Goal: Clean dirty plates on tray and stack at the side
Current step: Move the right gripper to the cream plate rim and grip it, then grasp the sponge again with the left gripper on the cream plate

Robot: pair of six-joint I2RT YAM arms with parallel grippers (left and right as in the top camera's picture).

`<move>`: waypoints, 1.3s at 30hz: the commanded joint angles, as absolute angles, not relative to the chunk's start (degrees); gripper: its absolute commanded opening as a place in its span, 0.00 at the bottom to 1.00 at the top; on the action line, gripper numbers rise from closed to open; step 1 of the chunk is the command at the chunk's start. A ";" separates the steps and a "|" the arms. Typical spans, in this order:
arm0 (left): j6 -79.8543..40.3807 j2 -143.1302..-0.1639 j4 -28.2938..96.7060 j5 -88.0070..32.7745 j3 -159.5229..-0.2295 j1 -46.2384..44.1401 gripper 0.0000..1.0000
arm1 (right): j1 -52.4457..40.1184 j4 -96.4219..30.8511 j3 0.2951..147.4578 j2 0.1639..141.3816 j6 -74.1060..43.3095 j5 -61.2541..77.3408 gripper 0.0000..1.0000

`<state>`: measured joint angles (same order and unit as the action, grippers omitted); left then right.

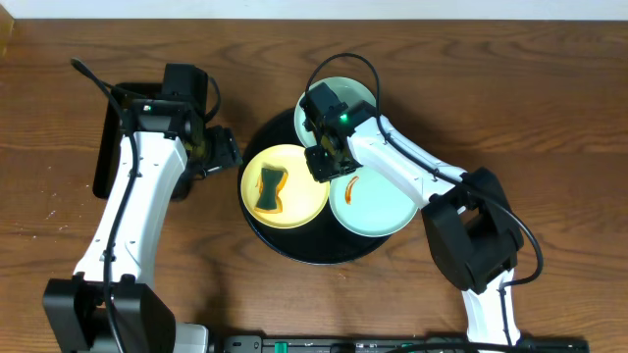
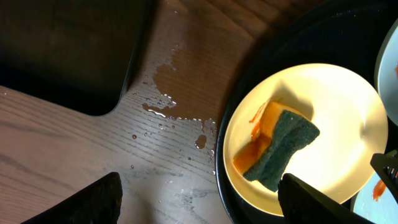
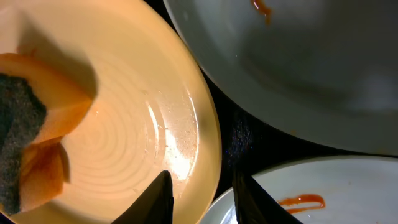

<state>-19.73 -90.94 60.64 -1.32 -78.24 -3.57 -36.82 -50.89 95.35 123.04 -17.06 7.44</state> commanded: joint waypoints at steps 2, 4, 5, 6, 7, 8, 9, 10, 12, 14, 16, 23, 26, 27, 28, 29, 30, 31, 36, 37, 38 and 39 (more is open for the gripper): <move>-20.47 -90.24 60.80 -1.04 -77.89 -3.55 0.81 | -37.23 -49.82 94.65 122.98 -18.04 6.87 0.32; -20.47 -90.24 60.80 -1.04 -77.89 -3.55 0.81 | -37.23 -48.88 93.69 122.98 -18.41 6.85 0.32; -20.47 -90.24 60.80 -1.04 -77.89 -3.55 0.81 | -37.23 -48.40 93.21 122.98 -18.41 6.85 0.31; -20.47 -90.24 60.80 -1.04 -77.89 -3.55 0.81 | -37.21 -48.14 92.90 122.98 -18.41 6.85 0.30; -20.47 -90.24 60.80 -1.04 -77.89 -3.55 0.81 | -37.21 -48.12 92.84 122.98 -18.41 6.85 0.29; -20.47 -90.24 60.80 -1.04 -77.89 -3.55 0.81 | -37.21 -47.99 92.84 122.98 -18.41 6.85 0.29; -20.47 -90.24 60.77 -1.04 -77.89 -3.55 0.81 | -37.21 -47.86 92.84 122.98 -18.41 6.85 0.29; -20.47 -90.24 60.77 -1.04 -77.89 -3.55 0.81 | -37.21 -47.72 92.84 122.98 -18.41 6.85 0.29; -20.47 -90.24 60.77 -1.04 -77.89 -3.55 0.81 | -37.21 -47.66 92.82 122.98 -18.41 6.85 0.29; -20.47 -90.24 60.82 -1.04 -77.89 -3.55 0.81 | -37.23 -47.40 92.58 123.09 -18.41 6.85 0.30; -20.47 -90.24 60.84 -1.04 -77.87 -3.55 0.81 | -37.23 -46.87 92.18 123.15 -18.41 6.85 0.30; -20.47 -90.24 60.62 -1.02 -77.84 -3.55 0.81 | -37.21 -46.22 91.81 123.85 -18.41 6.87 0.27; -20.47 -90.24 60.62 -1.04 -77.84 -3.55 0.81 | -37.23 -46.04 91.81 123.87 -18.41 6.87 0.27; -20.47 -90.24 60.62 -1.04 -77.84 -3.55 0.81 | -37.28 -46.04 91.81 123.87 -18.41 6.87 0.27; -20.47 -90.24 60.62 -1.04 -77.84 -3.55 0.81 | -37.32 -46.04 91.81 123.87 -18.41 6.87 0.27; -20.47 -90.24 60.60 -1.04 -77.84 -3.55 0.81 | -37.39 -46.02 91.79 123.87 -18.39 6.85 0.28; -20.47 -90.24 60.60 -1.04 -77.84 -3.55 0.81 | -37.47 -46.00 91.77 123.90 -18.41 6.85 0.28; -20.47 -90.24 60.62 -1.04 -77.84 -3.55 0.81 | -37.50 -45.89 91.72 123.90 -18.41 6.85 0.28; -20.47 -90.24 60.60 -1.04 -77.84 -3.55 0.81 | -37.58 -45.65 91.70 123.90 -18.39 6.83 0.23; -20.47 -90.24 60.60 -1.04 -77.84 -3.55 0.81 | -37.58 -45.65 91.68 123.90 -18.39 6.83 0.22; -20.47 -90.24 60.62 -1.04 -77.84 -3.55 0.81 | -37.58 -45.63 91.57 123.90 -18.39 6.81 0.22; -20.47 -90.24 60.64 -1.04 -77.84 -3.55 0.81 | -37.58 -45.58 91.42 123.90 -18.41 6.79 0.23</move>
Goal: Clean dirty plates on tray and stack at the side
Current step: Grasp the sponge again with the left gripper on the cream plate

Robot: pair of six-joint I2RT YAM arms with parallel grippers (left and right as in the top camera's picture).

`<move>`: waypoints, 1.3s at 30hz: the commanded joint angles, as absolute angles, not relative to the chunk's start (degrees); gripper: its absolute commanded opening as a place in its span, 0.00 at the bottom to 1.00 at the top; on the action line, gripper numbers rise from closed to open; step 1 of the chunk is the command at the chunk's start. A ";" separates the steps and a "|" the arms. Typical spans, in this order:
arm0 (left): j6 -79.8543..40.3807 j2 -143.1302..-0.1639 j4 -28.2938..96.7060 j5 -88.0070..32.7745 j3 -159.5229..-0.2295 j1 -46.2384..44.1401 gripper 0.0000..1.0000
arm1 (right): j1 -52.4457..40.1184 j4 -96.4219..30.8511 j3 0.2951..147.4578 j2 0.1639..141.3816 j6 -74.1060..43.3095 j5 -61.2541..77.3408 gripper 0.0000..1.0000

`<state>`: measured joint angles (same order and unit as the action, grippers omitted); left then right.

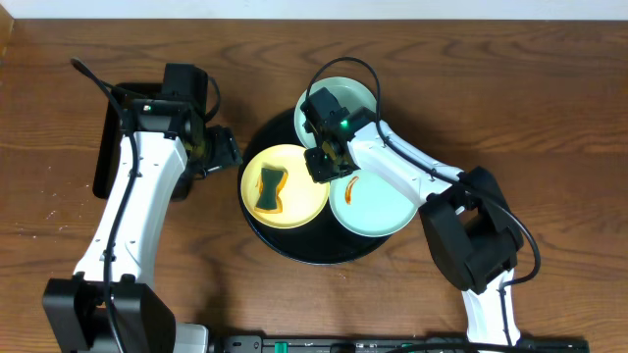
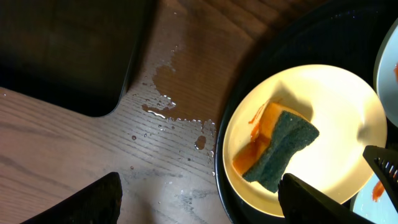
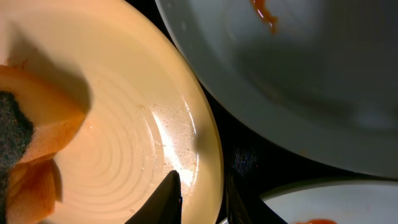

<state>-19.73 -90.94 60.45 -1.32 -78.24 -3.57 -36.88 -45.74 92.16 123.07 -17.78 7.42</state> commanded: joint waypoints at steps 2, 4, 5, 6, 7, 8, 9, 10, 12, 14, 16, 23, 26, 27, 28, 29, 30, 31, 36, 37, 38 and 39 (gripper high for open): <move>-20.47 -90.24 60.66 -1.04 -77.84 -3.55 0.81 | -37.58 -45.56 91.24 123.90 -18.41 6.24 0.22; -20.47 -90.24 60.64 -1.04 -77.84 -3.55 0.81 | -37.58 -45.41 91.09 123.90 -18.44 6.22 0.22; -20.47 -90.24 60.64 -1.04 -77.84 -3.55 0.81 | -37.58 -45.39 91.07 123.90 -18.44 6.22 0.22; -20.47 -90.24 60.62 -1.04 -77.84 -3.55 0.81 | -37.58 -45.39 91.05 123.90 -18.41 6.20 0.23; -20.47 -90.24 60.62 -1.04 -77.84 -3.55 0.81 | -37.58 -45.30 90.96 123.90 -18.41 6.15 0.24; -20.47 -90.24 60.62 -1.04 -77.84 -3.55 0.81 | -37.58 -45.15 90.85 123.90 -18.41 6.00 0.24; -20.47 -90.24 60.64 -1.04 -77.84 -3.55 0.81 | -37.58 -44.88 90.70 123.90 -18.41 6.00 0.24; -20.47 -90.24 60.64 -1.04 -77.84 -3.55 0.81 | -37.58 -44.62 90.54 123.90 -18.41 6.00 0.25; -20.47 -90.24 60.64 -1.04 -77.84 -3.55 0.81 | -37.58 -44.07 90.15 123.90 -18.41 6.00 0.24; -20.47 -90.24 60.60 -1.04 -77.84 -3.55 0.81 | -37.58 -44.03 90.13 123.90 -18.41 6.00 0.22; -20.47 -90.24 60.60 -1.04 -77.84 -3.55 0.81 | -37.58 -43.79 90.13 123.90 -18.41 6.00 0.21; -20.47 -90.24 60.62 -1.06 -77.84 -3.55 0.81 | -37.58 -43.20 90.13 123.90 -18.41 6.00 0.09; -20.47 -90.24 60.64 -1.06 -77.82 -3.55 0.81 | -37.58 -43.22 90.13 123.90 -18.41 6.00 0.04; -20.49 -90.24 60.64 -1.06 -77.82 -3.55 0.81 | -37.58 -43.22 90.13 123.90 -18.41 6.00 0.02; -20.49 -90.24 60.64 -1.08 -77.80 -3.55 0.81 | -37.58 -43.22 90.13 123.90 -18.41 6.00 0.01; -20.49 -90.24 60.64 -1.08 -77.76 -3.55 0.81 | -37.58 -43.22 90.13 123.90 -18.41 6.00 0.01; -20.49 -90.24 60.62 -1.10 -77.67 -3.55 0.81 | -37.58 -43.20 90.13 123.90 -18.41 6.00 0.01; -20.51 -90.24 60.62 -1.15 -77.45 -3.62 0.81 | -37.58 -43.16 90.13 123.90 -18.41 6.00 0.01; -20.47 -90.61 60.05 -6.94 -76.20 -3.70 0.82 | -37.56 -43.05 90.15 123.90 -18.41 6.02 0.01; -20.47 -90.74 59.88 -7.53 -75.96 -3.73 0.82 | -37.54 -43.03 90.15 123.90 -18.41 6.02 0.01; -20.45 -90.85 59.70 -7.84 -75.83 -3.73 0.82 | -37.54 -43.00 90.15 123.90 -18.41 6.00 0.01; -20.45 -90.98 59.68 -8.45 -75.77 -3.73 0.82 | -37.54 -43.00 90.15 123.90 -18.41 6.00 0.01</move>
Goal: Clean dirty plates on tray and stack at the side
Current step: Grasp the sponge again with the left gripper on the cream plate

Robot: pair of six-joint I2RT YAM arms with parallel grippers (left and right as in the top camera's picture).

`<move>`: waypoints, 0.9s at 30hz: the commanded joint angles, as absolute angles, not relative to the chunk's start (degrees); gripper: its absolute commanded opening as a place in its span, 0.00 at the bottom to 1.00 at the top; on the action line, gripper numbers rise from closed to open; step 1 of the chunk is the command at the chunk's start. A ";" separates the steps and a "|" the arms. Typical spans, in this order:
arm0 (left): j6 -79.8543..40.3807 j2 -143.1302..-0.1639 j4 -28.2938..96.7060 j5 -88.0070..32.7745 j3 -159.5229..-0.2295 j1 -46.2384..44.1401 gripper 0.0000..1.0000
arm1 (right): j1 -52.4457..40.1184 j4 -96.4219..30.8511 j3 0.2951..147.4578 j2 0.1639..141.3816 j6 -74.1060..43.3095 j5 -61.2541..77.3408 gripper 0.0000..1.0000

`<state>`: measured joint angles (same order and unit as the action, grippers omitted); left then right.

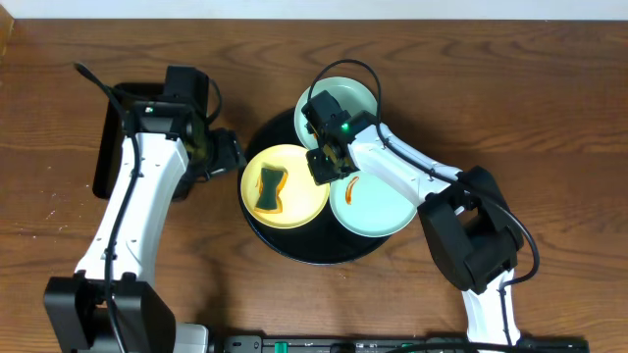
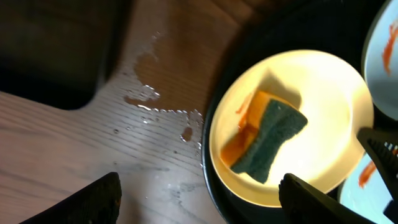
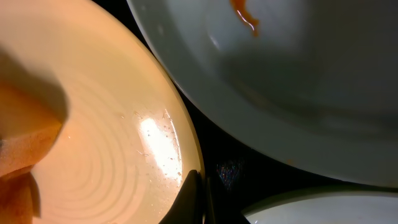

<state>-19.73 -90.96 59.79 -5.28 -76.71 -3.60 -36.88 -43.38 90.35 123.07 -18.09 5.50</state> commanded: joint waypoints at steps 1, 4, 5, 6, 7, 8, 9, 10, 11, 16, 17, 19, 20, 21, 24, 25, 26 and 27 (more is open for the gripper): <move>-20.45 -91.07 59.57 -9.04 -75.64 -3.73 0.82 | -37.54 -43.00 90.15 123.90 -18.41 6.00 0.01; -20.45 -91.33 59.27 -11.40 -74.96 -3.73 0.82 | -37.54 -42.98 90.15 123.90 -18.41 6.00 0.01; -20.45 -91.46 59.05 -12.21 -74.61 -3.73 0.82 | -37.54 -42.98 90.15 123.90 -18.41 6.00 0.01; -20.45 -91.53 58.70 -12.95 -74.11 -3.84 0.82 | -37.54 -42.98 90.15 123.90 -18.41 6.00 0.01; -20.45 -91.53 58.24 -13.37 -73.56 -4.01 0.82 | -37.54 -42.98 90.15 123.90 -18.41 6.00 0.01; -20.45 -91.53 57.65 -13.78 -72.84 -4.27 0.82 | -37.54 -42.96 90.15 123.90 -18.41 6.00 0.01; -20.47 -91.53 56.86 -14.11 -71.99 -4.67 0.82 | -37.54 -42.94 90.15 123.90 -18.41 6.02 0.01; -20.47 -91.53 56.07 -14.41 -71.13 -5.17 0.82 | -37.54 -42.94 90.15 123.90 -18.41 6.02 0.01; -20.56 -91.57 54.57 -14.70 -69.60 -6.07 0.82 | -37.54 -42.94 90.15 123.90 -18.39 6.02 0.01; -20.43 -91.61 47.51 -15.70 -64.73 -11.05 0.82 | -37.54 -42.89 90.15 123.90 -18.39 6.02 0.01; -20.45 -91.64 46.26 -15.05 -64.23 -11.81 0.82 | -37.54 -42.92 90.15 123.90 -18.41 6.02 0.01; -20.47 -91.64 44.31 -12.23 -63.44 -13.39 0.82 | -37.54 -42.94 90.15 123.90 -18.39 6.02 0.01; -20.45 -91.64 43.66 -10.81 -63.20 -13.87 0.81 | -37.54 -42.96 90.15 123.90 -18.39 6.02 0.01; -20.43 -91.64 43.24 -9.21 -63.05 -14.28 0.81 | -37.54 -43.00 90.15 123.90 -18.39 6.02 0.01; -18.96 -91.94 42.39 -6.17 -63.00 -14.59 0.80 | -37.54 -43.05 90.15 123.90 -18.39 6.02 0.01; -17.21 -92.23 41.89 -6.17 -62.98 -14.59 0.80 | -37.54 -43.05 90.15 123.90 -18.39 6.02 0.01; -15.64 -92.64 41.58 -6.13 -62.98 -14.59 0.80 | -37.47 -43.05 90.15 123.90 -18.39 6.02 0.01; -14.63 -93.10 41.39 -6.15 -62.98 -14.59 0.81 | -37.47 -43.05 90.15 123.90 -18.39 6.02 0.01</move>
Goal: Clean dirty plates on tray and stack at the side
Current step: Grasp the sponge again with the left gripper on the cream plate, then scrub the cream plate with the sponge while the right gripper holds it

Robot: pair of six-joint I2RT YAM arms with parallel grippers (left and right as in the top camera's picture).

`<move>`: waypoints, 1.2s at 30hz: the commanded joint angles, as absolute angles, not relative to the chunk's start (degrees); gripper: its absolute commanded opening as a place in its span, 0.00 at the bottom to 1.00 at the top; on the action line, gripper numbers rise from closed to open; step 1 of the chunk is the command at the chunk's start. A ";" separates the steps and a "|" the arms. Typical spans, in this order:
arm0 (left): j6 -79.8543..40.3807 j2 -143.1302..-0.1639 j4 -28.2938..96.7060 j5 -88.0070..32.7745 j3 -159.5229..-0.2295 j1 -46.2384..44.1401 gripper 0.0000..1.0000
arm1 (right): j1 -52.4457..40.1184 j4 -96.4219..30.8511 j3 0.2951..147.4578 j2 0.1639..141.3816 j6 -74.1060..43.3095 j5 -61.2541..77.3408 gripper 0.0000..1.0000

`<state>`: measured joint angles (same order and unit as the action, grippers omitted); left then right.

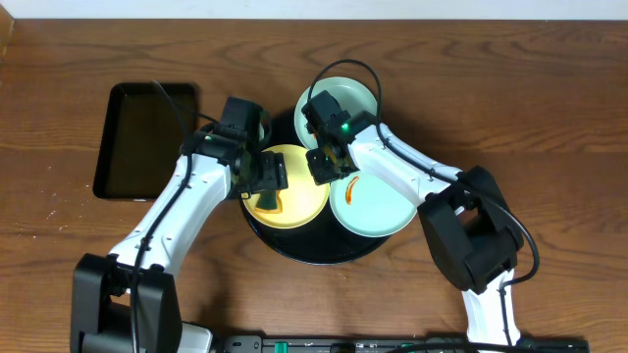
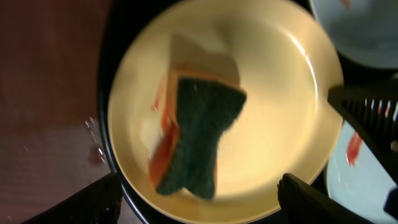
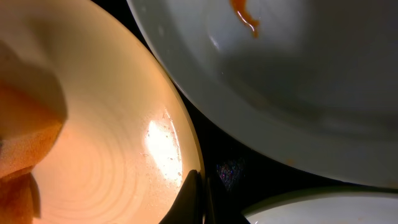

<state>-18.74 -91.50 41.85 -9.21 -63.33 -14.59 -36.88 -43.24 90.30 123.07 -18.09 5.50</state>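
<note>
A yellow plate (image 1: 299, 191) lies on the left of the round black tray (image 1: 294, 250), carrying a green-topped orange sponge (image 2: 199, 137). My left gripper (image 2: 199, 211) hangs open above the sponge, one finger on either side of it. The right gripper (image 3: 198, 199) is shut on the yellow plate's right rim (image 3: 193, 149). Two pale green plates share the tray: one at the back (image 1: 348, 98) and one at the front right (image 1: 378, 206), each with a red sauce smear (image 3: 242, 15).
A black rectangular tray (image 1: 142, 137) lies on the wooden table to the left of the round tray. Water drops (image 2: 96, 146) wet the wood beside the round tray's left edge. The right arm (image 1: 412, 172) stretches across the tray's right side.
My left gripper has moved right, from over the wet table beside the round tray to right above the sponge on the yellow plate. The right gripper still pinches the plate's rim.
At first the right gripper stood open astride the yellow plate's right rim while the left hung open over the table. The right fingers then stood closer together, then shut on the rim. Now the left gripper is over the sponge.
</note>
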 commanded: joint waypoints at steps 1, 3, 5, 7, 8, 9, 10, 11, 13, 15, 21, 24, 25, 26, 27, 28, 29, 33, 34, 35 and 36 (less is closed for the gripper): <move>-13.93 -93.56 41.32 -6.15 -62.98 -14.59 0.81 | -37.47 -43.05 90.15 123.90 -18.39 6.02 0.01; -13.52 -94.76 41.43 -6.15 -62.98 -14.59 0.81 | -37.50 -43.05 90.15 123.90 -18.39 6.02 0.01; -13.45 -96.31 41.34 -6.63 -62.96 -14.61 0.80 | -37.50 -43.05 90.15 123.90 -18.39 6.00 0.01; -13.23 -98.32 41.06 -7.25 -62.96 -14.61 0.80 | -37.47 -43.05 90.15 123.90 -18.39 6.00 0.01; -13.13 -99.20 41.04 -7.49 -62.96 -14.61 0.80 | -37.47 -43.05 90.15 123.87 -18.39 6.00 0.01; -13.13 -99.85 41.04 -7.53 -62.96 -14.61 0.80 | -37.47 -43.05 90.15 123.87 -18.39 6.00 0.01; -13.10 -100.86 41.01 -8.49 -62.96 -14.61 0.80 | -37.47 -43.05 90.15 123.87 -18.37 6.00 0.01; -13.10 -101.43 40.99 -9.26 -62.96 -14.61 0.80 | -37.47 -43.05 90.15 123.87 -18.37 6.00 0.01; -12.03 -102.32 40.75 -11.40 -62.96 -14.61 0.80 | -37.47 -43.05 90.15 123.87 -18.37 6.00 0.01; -11.09 -102.76 40.36 -12.69 -62.94 -14.61 0.80 | -37.47 -43.03 90.15 123.87 -18.37 6.00 0.01; -10.50 -102.85 39.53 -12.62 -62.94 -14.61 0.79 | -37.47 -43.05 90.15 123.87 -18.37 6.00 0.01; -10.37 -102.85 39.51 -12.60 -62.94 -14.61 0.72 | -37.47 -43.03 90.15 123.87 -18.37 6.00 0.01; -10.07 -102.85 39.53 -12.62 -62.94 -14.61 0.70 | -37.47 -43.03 90.15 123.87 -18.35 6.00 0.01; -10.07 -102.85 39.53 -12.60 -62.94 -14.61 0.67 | -37.47 -43.03 90.15 123.87 -18.35 6.00 0.01; -10.07 -102.85 39.53 -12.60 -62.94 -14.61 0.64 | -37.47 -43.03 90.15 123.90 -18.35 6.00 0.01; -10.07 -102.85 39.51 -12.60 -62.94 -14.61 0.61 | -37.47 -43.03 90.15 123.87 -18.35 6.00 0.01; -10.07 -102.85 39.51 -12.58 -62.94 -14.61 0.58 | -37.47 -43.03 90.15 123.87 -18.37 6.00 0.01; -10.07 -102.87 39.51 -12.43 -62.87 -14.61 0.56 | -37.47 -43.03 90.15 123.87 -18.35 6.00 0.01; -10.07 -102.87 39.51 -12.43 -62.85 -14.61 0.54 | -37.47 -43.03 90.15 123.87 -18.35 6.00 0.01; -10.07 -102.87 39.53 -12.43 -62.78 -14.61 0.50 | -37.47 -43.03 90.15 123.87 -18.35 6.00 0.01; -10.07 -102.87 39.51 -12.45 -62.67 -14.63 0.47 | -37.47 -43.03 90.15 123.87 -18.33 6.00 0.01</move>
<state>-10.48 -102.28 39.55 -12.08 -63.33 -14.59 -36.88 -43.24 90.30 123.07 -18.09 5.50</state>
